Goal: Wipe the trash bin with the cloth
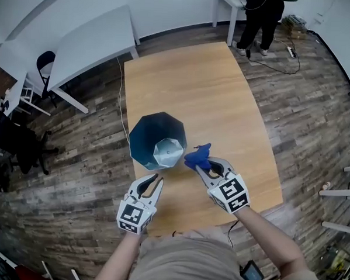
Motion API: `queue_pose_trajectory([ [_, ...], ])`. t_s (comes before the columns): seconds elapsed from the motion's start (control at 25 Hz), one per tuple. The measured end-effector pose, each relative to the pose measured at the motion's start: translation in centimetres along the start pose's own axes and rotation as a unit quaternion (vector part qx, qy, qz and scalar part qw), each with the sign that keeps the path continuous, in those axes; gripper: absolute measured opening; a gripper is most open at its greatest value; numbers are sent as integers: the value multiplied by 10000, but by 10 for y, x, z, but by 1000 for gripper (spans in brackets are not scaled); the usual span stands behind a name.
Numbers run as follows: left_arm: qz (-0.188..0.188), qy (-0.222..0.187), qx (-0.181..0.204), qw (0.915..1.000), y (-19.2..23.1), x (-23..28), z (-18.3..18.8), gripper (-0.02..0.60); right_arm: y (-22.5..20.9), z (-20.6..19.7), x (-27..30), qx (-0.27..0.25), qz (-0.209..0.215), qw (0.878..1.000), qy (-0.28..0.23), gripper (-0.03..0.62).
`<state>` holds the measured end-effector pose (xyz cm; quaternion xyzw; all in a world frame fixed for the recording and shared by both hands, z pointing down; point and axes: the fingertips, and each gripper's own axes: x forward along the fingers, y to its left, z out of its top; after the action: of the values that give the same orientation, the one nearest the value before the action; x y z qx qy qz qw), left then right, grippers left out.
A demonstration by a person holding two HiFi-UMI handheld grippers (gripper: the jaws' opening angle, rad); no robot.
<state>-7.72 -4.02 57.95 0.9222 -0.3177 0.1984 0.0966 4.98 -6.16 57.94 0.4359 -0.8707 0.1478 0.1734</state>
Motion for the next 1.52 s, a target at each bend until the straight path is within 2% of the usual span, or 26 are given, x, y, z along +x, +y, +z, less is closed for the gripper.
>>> queue_pose_trajectory([
  [0.2,-91,16,-2,10000,-2,2,2,78,4,3,4,-38,91,9999,100,80],
  [0.4,-64,65,28,10000,-2,-1,1,77,10,2,5,-68,117,9998,153,80],
  [0.88,15,47,-56,10000,0,-3,-2,71,24,-11,10,-202,473,9978,427,80],
  [1.12,65,56,-29,10000,-5,-4,-2,69,21,-6,3,-133,438,9984,318,80],
  [1.52,303,151,-96,9994,-4,-17,-17,69,41,-11,-1,-38,545,9984,149,80],
])
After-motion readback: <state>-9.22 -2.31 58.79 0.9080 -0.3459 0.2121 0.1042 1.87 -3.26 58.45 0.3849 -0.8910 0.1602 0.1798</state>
